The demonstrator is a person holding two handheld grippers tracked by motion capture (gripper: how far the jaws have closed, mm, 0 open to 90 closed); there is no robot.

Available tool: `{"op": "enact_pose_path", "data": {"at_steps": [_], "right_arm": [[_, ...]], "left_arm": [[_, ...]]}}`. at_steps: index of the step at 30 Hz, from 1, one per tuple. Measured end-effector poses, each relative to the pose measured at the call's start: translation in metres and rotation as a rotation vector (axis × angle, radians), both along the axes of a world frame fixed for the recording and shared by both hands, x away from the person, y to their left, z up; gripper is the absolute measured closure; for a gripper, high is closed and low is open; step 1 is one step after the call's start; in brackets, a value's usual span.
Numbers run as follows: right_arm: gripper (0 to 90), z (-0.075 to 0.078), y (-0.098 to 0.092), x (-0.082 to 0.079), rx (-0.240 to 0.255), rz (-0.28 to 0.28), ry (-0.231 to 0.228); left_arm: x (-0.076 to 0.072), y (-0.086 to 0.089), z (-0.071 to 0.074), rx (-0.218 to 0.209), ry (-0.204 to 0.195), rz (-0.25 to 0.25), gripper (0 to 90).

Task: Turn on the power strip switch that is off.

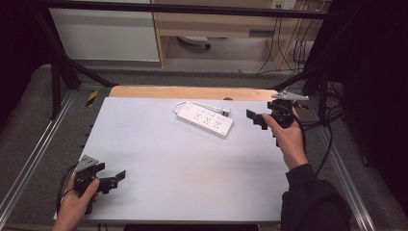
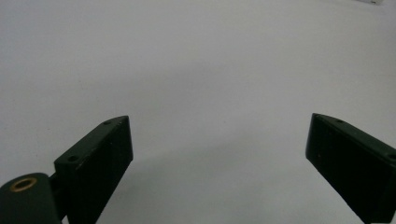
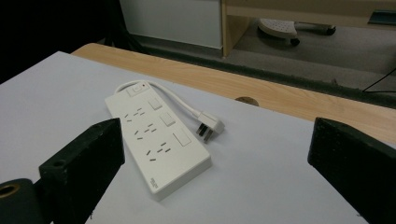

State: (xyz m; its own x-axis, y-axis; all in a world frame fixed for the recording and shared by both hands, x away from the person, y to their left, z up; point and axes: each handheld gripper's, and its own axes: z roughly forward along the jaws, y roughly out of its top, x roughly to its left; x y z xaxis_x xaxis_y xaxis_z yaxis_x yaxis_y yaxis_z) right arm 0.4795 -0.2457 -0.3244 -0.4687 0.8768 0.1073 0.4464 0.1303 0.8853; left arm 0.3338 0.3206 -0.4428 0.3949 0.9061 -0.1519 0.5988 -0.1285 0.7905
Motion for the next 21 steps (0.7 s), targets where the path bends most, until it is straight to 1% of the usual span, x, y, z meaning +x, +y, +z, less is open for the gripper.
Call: {"op": "enact_pose_path", "data": {"at_steps": [4,7,8,9,14,15,18,20,21], "right_arm": [[4.3,-0.002,0.002,0.004,0.011,-0.014,-0.006],[4.2,-0.004,0.004,0.007,0.023,-0.038,-0.026],[4.2,-0.004,0.004,0.007,0.023,-0.038,-0.026],[4.3,-0.005,0.005,0.01,0.036,-0.051,-0.035],[4.3,-0.007,0.01,0.017,0.025,-0.054,-0.037],[4.3,-0.008,0.012,0.021,0.028,-0.059,-0.038],[4.4,-0.009,0.014,0.025,0.022,-0.065,-0.035],[4.7,-0.012,0.017,0.032,0.018,-0.073,-0.029],[4.7,-0.012,0.017,0.032,0.018,-0.073,-0.029]], "left_arm": [[0.0,0.0,0.0,0.003,0.001,0.001,7.3],[0.0,0.0,0.0,0.003,0.0,0.0,7.3],[0.0,0.0,0.0,0.003,0.001,0.0,7.3],[0.0,0.0,0.0,0.005,0.002,0.001,7.3],[0.0,0.0,0.0,0.005,0.002,0.002,7.3],[0.0,0.0,0.0,0.006,0.002,0.001,7.3],[0.0,0.0,0.0,0.005,0.001,-0.001,7.3],[0.0,0.0,0.0,0.006,0.001,-0.002,7.3],[0.0,0.0,0.0,0.006,0.001,-0.002,7.3]]}}
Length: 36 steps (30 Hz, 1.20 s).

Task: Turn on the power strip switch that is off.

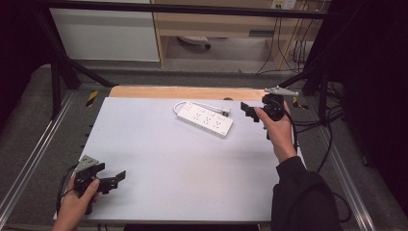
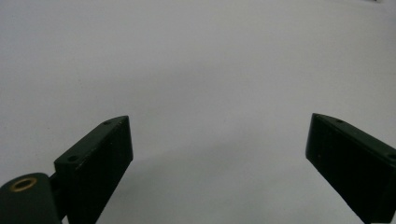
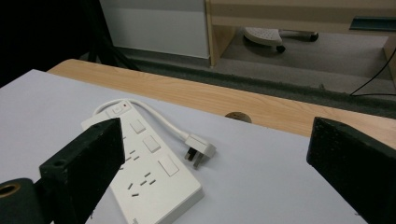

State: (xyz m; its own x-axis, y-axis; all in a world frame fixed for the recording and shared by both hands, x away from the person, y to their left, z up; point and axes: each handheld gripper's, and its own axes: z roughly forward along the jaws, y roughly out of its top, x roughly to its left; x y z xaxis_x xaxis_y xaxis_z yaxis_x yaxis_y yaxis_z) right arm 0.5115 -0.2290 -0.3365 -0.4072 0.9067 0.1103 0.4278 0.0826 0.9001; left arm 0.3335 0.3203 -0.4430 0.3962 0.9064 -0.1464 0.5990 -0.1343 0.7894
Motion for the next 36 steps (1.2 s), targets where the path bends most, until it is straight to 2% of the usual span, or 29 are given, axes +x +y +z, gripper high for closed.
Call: {"op": "enact_pose_path", "data": {"at_steps": [15,19,27,36], "right_arm": [[6.3,-0.023,0.016,0.035,-0.019,-0.027,0.04],[6.9,-0.028,0.018,0.041,-0.002,-0.04,0.051],[7.4,-0.036,0.021,0.047,-0.003,-0.046,0.072],[10.5,-0.042,0.023,0.052,-0.002,-0.06,0.074]], "left_arm": [[0.0,-0.001,0.0,0.003,-0.002,-0.005,7.3],[0.0,-0.001,0.0,0.008,0.0,-0.009,7.3],[-0.001,-0.002,0.0,0.011,-0.002,-0.011,7.3],[-0.001,-0.002,0.0,0.011,-0.002,-0.013,7.3]]}}
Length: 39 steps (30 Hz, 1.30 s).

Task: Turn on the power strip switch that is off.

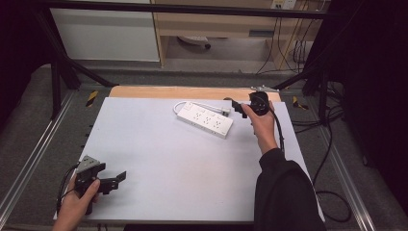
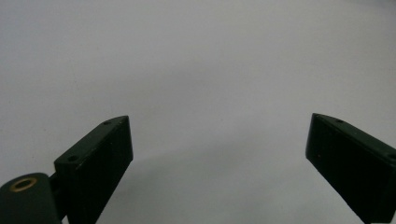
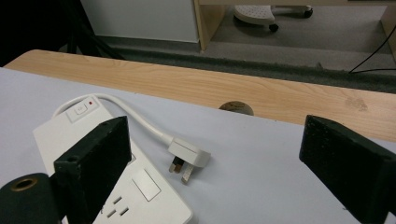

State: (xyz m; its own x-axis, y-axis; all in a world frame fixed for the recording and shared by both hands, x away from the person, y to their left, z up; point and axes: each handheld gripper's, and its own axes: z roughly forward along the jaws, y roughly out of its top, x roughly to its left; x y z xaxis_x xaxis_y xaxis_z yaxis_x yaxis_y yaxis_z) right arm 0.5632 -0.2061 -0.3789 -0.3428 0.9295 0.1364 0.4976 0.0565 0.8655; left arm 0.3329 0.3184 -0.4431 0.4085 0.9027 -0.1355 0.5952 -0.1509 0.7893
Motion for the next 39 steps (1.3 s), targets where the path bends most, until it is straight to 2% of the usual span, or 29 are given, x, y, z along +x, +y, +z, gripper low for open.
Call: {"op": "enact_pose_path", "data": {"at_steps": [14,23,34,36,39], "right_arm": [[15.9,-0.011,0.009,0.005,-0.006,0.017,0.024],[22.7,-0.017,0.016,0.007,-0.013,0.032,0.031],[41.5,-0.022,0.02,0.008,-0.019,0.051,0.029],[47.9,-0.023,0.022,0.009,-0.008,0.054,0.027],[51.7,-0.024,0.023,0.009,-0.001,0.056,0.028]], "left_arm": [[0.0,-0.001,0.0,0.004,0.001,-0.005,7.3],[0.0,-0.001,0.0,0.005,0.001,-0.006,7.3],[0.0,-0.001,0.0,0.01,0.001,-0.009,7.3],[0.0,-0.001,0.0,0.01,0.002,-0.01,7.3],[-0.001,-0.001,0.0,0.011,0.002,-0.011,7.3]]}}
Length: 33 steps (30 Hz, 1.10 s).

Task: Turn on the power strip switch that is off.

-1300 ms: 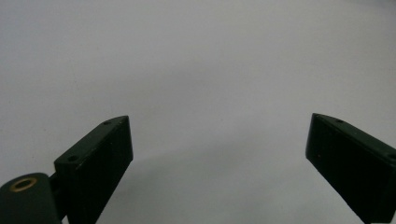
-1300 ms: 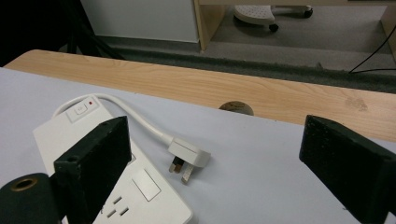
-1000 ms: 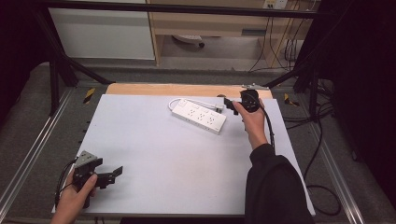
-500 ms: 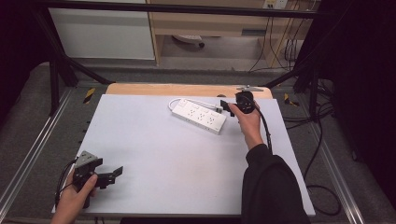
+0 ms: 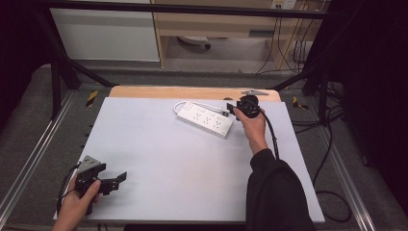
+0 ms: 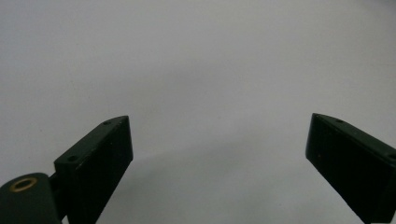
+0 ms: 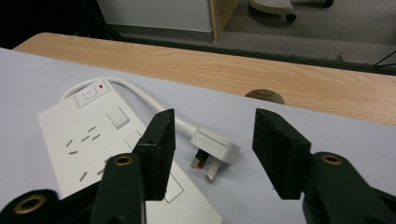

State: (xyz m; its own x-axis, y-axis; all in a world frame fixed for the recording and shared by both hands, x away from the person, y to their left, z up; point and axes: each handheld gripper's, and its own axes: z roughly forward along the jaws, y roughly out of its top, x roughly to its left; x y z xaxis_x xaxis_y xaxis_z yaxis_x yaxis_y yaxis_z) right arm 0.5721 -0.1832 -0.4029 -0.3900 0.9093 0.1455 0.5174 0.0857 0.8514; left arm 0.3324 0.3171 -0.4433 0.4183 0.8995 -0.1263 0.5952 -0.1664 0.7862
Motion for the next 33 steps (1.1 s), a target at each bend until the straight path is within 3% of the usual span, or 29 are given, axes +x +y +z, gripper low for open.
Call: {"op": "enact_pose_path", "data": {"at_steps": [14,33], "right_arm": [[75.8,-0.007,0.01,0.002,0.03,0.022,-0.017],[85.9,-0.015,0.02,0.002,0.035,0.038,-0.029]], "left_arm": [[0.0,0.0,0.0,0.002,-0.002,-0.003,7.3],[-0.001,0.0,0.001,0.003,-0.005,-0.004,7.3]]}}
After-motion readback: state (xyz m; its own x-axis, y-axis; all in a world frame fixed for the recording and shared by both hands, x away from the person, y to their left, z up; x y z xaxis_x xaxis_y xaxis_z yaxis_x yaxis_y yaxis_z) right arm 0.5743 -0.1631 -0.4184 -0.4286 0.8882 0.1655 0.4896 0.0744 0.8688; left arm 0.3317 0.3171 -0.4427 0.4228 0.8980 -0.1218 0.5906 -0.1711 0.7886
